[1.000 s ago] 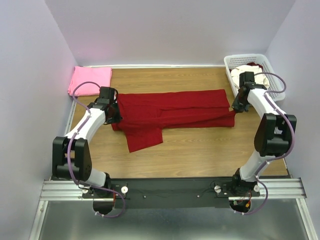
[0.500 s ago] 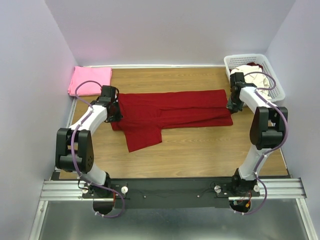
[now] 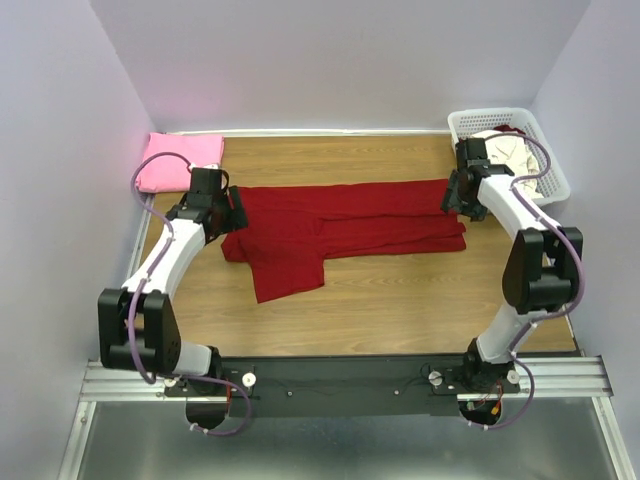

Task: Fold and stack the t-shirts
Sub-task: Fold the tshirt

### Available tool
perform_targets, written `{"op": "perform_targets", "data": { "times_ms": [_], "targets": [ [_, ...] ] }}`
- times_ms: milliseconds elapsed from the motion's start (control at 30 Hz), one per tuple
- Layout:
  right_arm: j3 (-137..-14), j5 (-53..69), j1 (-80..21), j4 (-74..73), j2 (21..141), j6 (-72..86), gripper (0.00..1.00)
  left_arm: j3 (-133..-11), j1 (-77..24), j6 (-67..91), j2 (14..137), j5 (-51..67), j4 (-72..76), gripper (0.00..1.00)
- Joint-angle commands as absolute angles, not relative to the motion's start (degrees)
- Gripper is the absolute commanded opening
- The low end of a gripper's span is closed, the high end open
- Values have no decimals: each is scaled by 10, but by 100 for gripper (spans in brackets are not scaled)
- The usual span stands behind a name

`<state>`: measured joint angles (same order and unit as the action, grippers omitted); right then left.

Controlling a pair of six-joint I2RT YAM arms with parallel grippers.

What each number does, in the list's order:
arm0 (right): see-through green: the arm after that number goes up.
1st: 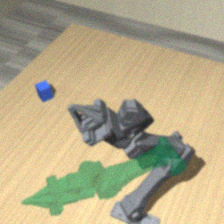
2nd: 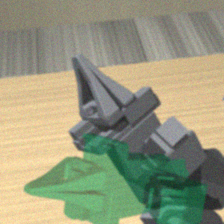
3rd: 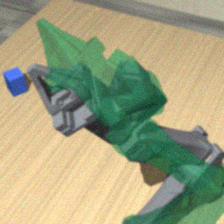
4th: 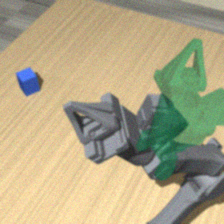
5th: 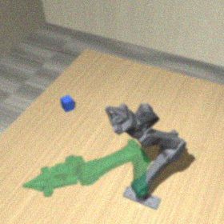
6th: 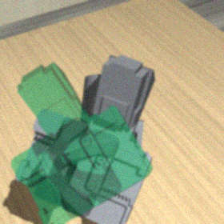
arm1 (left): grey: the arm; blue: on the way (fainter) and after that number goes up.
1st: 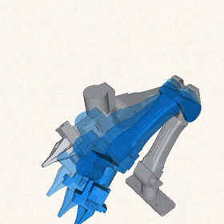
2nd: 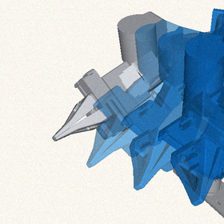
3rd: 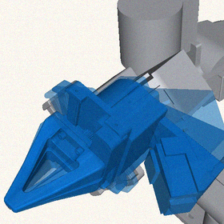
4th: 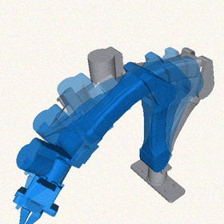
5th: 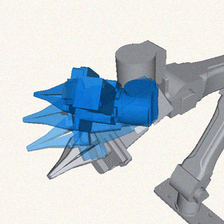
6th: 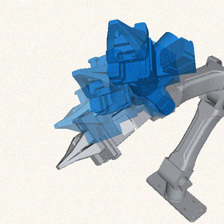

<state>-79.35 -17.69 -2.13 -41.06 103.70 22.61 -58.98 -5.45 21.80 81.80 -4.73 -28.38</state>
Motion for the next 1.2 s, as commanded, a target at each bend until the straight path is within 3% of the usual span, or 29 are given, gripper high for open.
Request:
{"op": "perform_targets", "data": {
  "times_ms": [0,167,500,700,867,1000,1033,1167],
  "targets": [
    [-771,-162,-50,-403,959,223,72,-555,-70,221,768,-51,-304,81],
    [-716,-149,-69,-400,898,230,82,-502,-157,248,722,-44,-346,81],
    [-653,-98,-76,-365,861,238,83,-424,-231,297,741,-13,-347,81],
    [-645,-97,-76,-354,864,228,83,-417,-254,304,796,-10,-330,72],
    [-637,-91,-76,-344,864,225,83,-406,-258,308,844,-16,-315,52],
    [-636,-80,-76,-339,863,225,83,-415,-260,309,850,-22,-318,18],
    [-637,-78,-76,-338,861,223,83,-430,-260,312,843,-36,-327,0],
    [-637,-63,-76,-336,857,218,83,-507,-259,305,836,-90,-353,0]
  ]
}}
